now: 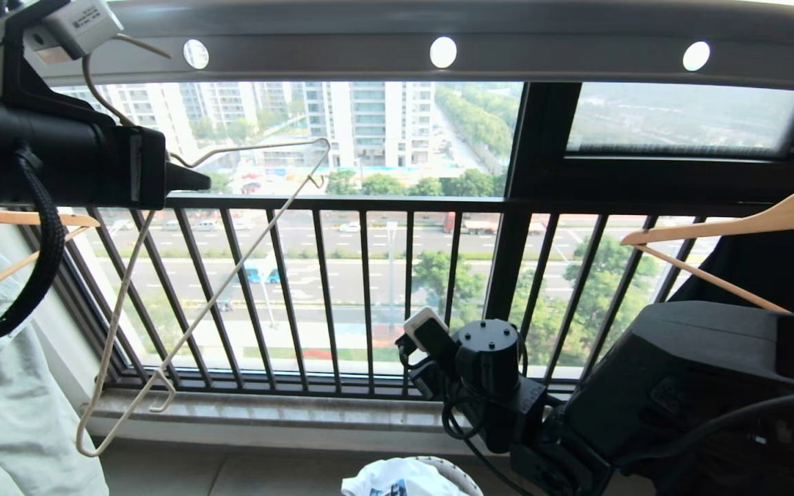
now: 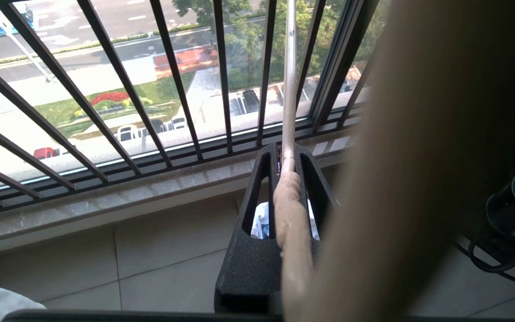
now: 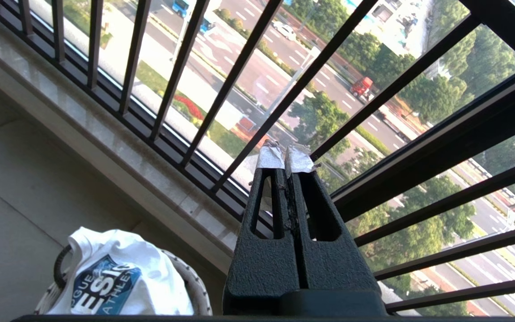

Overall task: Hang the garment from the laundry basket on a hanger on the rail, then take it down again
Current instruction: Hang the clothes rack on the clothesline

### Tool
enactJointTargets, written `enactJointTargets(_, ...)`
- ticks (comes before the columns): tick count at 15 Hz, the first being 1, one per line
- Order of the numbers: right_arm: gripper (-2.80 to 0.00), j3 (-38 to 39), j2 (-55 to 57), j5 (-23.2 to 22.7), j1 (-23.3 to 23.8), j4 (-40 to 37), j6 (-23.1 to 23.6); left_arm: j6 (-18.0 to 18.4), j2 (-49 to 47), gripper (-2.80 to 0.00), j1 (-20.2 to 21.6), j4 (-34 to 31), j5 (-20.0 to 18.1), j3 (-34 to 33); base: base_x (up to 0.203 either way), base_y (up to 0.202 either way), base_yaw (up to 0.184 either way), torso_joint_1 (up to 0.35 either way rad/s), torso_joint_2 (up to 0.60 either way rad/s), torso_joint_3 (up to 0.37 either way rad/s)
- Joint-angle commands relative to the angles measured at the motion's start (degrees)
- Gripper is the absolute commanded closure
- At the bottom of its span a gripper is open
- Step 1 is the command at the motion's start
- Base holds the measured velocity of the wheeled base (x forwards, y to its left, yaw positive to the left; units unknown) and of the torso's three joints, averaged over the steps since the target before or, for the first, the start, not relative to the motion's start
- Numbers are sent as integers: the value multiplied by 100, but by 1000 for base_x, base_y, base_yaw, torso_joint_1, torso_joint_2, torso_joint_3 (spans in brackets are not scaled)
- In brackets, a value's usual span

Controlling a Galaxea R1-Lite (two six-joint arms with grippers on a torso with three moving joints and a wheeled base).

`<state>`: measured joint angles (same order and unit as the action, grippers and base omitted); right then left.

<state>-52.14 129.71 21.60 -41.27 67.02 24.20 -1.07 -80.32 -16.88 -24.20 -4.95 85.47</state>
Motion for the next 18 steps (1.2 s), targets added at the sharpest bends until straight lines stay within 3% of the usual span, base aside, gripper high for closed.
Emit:
enactJointTargets(1,0,2,28,11,-4,39,15,2,-137,0,1,2,3,18,0,0,0,0,0,0)
enactJointTargets(9,0,-33,142,11,22,39,15,2,-141,0,-253,3,-25,207,0,0,0,0,0,0)
enactJointTargets(18,0,-42,160,2,48,48,6,87,-453,0,-186,13,55,456,0,0,0,0,0,0)
